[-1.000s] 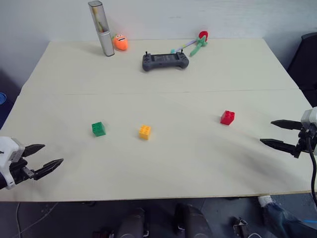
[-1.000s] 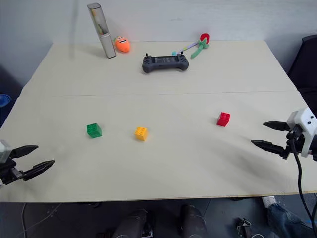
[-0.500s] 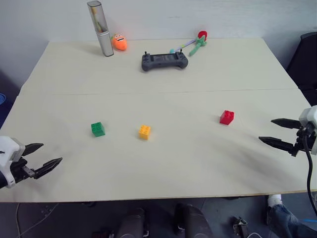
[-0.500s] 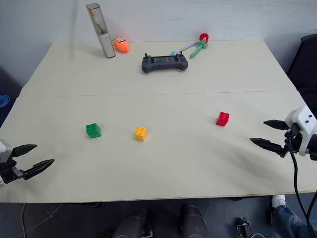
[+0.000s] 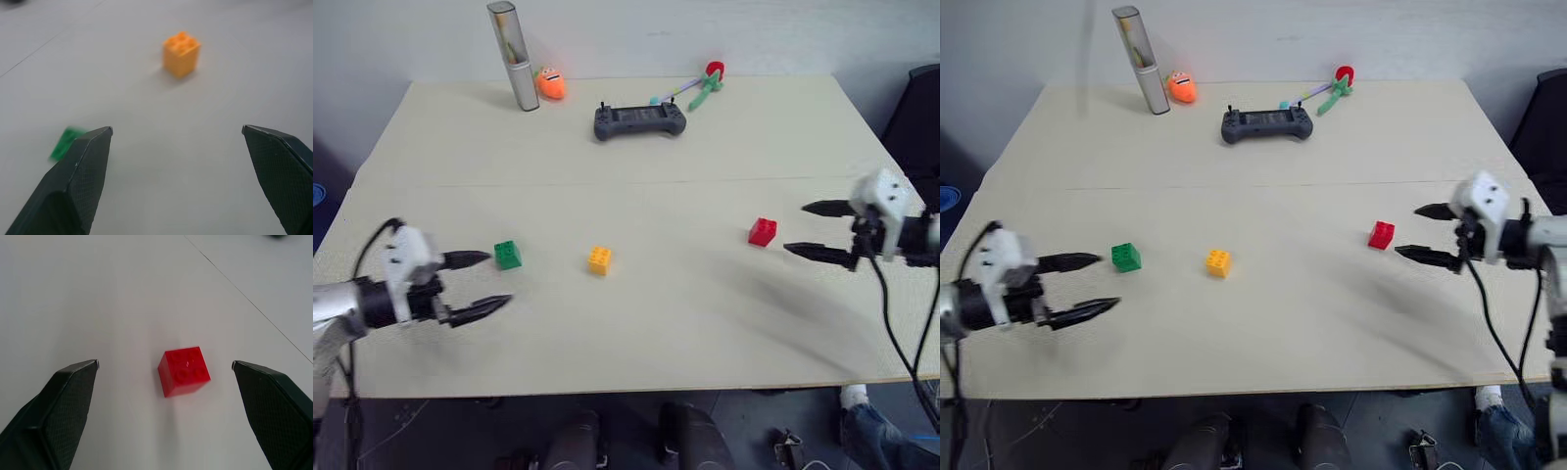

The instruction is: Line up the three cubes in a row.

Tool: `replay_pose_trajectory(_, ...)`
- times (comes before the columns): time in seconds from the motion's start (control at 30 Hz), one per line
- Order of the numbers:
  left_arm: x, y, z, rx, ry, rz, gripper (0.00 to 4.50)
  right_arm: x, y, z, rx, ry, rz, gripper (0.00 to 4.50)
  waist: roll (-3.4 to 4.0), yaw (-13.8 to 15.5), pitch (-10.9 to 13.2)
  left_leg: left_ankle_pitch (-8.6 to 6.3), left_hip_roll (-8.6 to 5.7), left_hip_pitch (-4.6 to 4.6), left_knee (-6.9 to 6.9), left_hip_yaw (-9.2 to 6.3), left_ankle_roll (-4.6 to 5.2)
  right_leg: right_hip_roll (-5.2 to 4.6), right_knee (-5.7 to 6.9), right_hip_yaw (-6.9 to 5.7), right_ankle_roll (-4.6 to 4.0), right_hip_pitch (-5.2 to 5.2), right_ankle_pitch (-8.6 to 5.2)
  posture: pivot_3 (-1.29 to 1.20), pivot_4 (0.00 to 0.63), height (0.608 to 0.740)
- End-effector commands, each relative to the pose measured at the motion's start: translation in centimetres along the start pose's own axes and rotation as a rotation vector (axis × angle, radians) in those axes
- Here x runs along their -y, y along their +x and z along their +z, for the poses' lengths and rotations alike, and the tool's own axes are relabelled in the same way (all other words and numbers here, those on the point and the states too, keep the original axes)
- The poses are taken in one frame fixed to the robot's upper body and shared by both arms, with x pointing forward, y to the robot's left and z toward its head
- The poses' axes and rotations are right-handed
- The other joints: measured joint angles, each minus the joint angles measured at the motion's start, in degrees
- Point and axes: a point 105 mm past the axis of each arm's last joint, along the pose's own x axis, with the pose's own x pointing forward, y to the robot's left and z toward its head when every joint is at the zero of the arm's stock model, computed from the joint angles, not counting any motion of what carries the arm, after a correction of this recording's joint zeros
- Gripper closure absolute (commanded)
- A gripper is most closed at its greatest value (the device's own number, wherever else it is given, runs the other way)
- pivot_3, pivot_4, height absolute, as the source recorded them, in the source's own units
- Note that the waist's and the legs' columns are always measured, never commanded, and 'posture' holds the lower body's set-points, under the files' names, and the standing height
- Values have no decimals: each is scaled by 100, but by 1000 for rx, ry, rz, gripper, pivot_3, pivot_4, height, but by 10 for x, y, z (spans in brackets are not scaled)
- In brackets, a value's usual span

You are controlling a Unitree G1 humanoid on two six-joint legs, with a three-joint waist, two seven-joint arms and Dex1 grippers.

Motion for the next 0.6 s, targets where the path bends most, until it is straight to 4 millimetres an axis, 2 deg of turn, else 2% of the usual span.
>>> replay_pose_trajectory(0.03,13,19,25,36,63,-151,36,10,8,-2,-36,-1,6,0,0,6,0,2,-1,-2,1,0,1,2,0,-2,0,0,0,0,150,740)
replay_pose_trajectory(0.2,15,41,45,82,139,-206,36,15,27,-17,-122,7,11,0,-1,-10,0,7,-5,-10,17,0,8,5,2,-3,7,1,4,0,150,740)
replay_pose_trajectory(0.47,29,50,59,114,177,-283,36,20,44,-26,-146,22,-27,0,-1,-15,1,8,-2,-16,37,-4,8,10,13,-4,7,1,3,0,150,740)
replay_pose_trajectory(0.6,28,50,62,115,187,-283,0,20,47,-25,-134,24,-29,847,-1,-18,1,8,-1,-17,48,-8,8,10,18,-4,7,4,3,0,150,740)
